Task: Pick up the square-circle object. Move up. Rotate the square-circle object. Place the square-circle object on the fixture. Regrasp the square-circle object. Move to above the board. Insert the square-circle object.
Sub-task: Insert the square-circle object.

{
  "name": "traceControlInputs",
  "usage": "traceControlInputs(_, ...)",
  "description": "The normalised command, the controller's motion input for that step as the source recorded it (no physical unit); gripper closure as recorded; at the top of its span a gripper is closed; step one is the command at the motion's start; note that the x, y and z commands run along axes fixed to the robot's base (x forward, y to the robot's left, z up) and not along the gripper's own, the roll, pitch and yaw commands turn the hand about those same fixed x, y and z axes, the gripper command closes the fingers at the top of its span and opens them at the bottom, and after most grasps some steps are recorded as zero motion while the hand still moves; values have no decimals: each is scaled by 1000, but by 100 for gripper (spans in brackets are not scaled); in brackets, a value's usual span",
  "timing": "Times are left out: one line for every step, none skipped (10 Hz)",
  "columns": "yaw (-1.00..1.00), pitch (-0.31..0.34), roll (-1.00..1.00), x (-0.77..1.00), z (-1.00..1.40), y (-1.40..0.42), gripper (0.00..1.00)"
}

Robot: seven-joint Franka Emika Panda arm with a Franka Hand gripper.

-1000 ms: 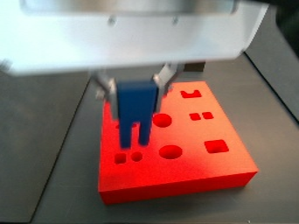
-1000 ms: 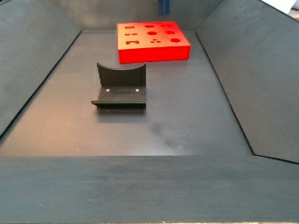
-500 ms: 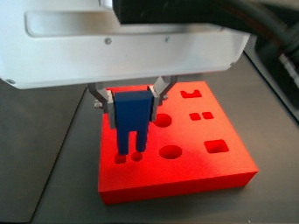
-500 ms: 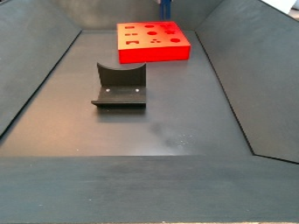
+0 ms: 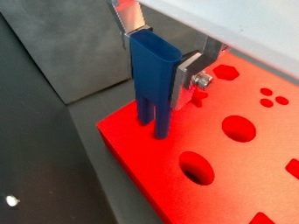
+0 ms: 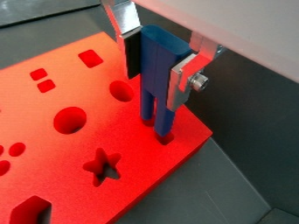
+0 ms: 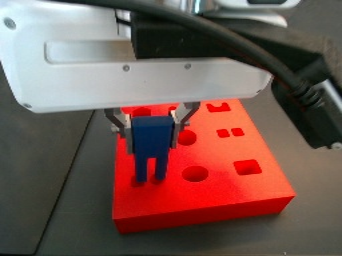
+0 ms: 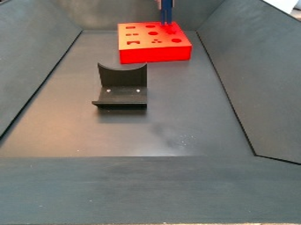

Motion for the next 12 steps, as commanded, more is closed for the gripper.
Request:
traceControlInputs(0,-61,-37,0,-191,3,100)
traceControlInputs(0,-61,0,-23,-223,31,100)
traceControlInputs(0,-63,0,-143,-269,43,100)
traceControlInputs(-11,-61,0,-197,-226,29,100)
traceControlInputs(-17,-59,0,-203,-223,43,100)
traceControlInputs(-26,-36,1,-137,-234,6,100)
traceControlInputs(-71,-61,0,0,-434,0,100)
traceControlInputs(-103,-163,-46,80,-869,0,100)
traceControlInputs(-111,-137,73,143,-951,-111,100)
traceControlInputs(-66,-116,239,46,-789,-209,100)
traceControlInputs(-9,-153,246,0,-706,-137,100)
traceControlInputs(31,-236,-110,-106,-220,0,100)
